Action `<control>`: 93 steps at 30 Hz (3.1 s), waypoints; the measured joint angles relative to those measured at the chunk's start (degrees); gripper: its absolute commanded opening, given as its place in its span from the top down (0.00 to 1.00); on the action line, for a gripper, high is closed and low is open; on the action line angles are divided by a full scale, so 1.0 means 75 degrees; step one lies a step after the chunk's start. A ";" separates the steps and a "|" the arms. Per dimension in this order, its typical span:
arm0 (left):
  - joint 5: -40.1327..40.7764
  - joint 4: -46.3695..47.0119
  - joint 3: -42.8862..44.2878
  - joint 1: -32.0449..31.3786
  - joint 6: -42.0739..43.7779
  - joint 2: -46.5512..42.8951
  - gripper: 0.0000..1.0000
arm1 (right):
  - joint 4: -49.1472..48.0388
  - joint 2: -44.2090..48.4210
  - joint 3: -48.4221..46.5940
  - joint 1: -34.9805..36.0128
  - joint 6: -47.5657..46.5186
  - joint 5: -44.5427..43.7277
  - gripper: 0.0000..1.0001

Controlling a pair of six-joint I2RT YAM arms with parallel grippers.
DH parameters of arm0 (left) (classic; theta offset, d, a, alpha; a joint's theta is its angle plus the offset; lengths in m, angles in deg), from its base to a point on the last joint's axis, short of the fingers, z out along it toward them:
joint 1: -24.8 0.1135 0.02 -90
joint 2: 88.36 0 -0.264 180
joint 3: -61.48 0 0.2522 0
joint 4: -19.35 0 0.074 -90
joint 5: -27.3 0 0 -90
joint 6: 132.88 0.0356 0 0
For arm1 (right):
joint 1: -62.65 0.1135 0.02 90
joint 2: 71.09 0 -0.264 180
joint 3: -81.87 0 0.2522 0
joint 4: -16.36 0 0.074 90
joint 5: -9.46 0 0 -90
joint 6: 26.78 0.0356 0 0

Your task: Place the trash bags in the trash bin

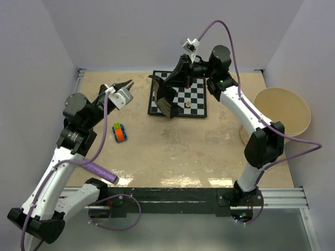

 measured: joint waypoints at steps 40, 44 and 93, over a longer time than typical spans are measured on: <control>-0.4016 -0.0746 0.1539 0.0061 -0.2011 0.2608 1.00 | 0.1119 -0.0140 -0.0061 0.0379 -0.0472 -0.0163 0.83; -0.4106 -0.0901 0.1641 0.0058 -0.1935 0.2614 1.00 | 0.1571 -0.0140 -0.0108 0.0335 -0.0839 -0.0513 0.65; -0.3608 -0.5018 -0.0423 -0.0411 0.1763 0.2439 0.51 | 0.6589 0.1364 0.2445 0.0312 -0.6610 -0.4272 0.56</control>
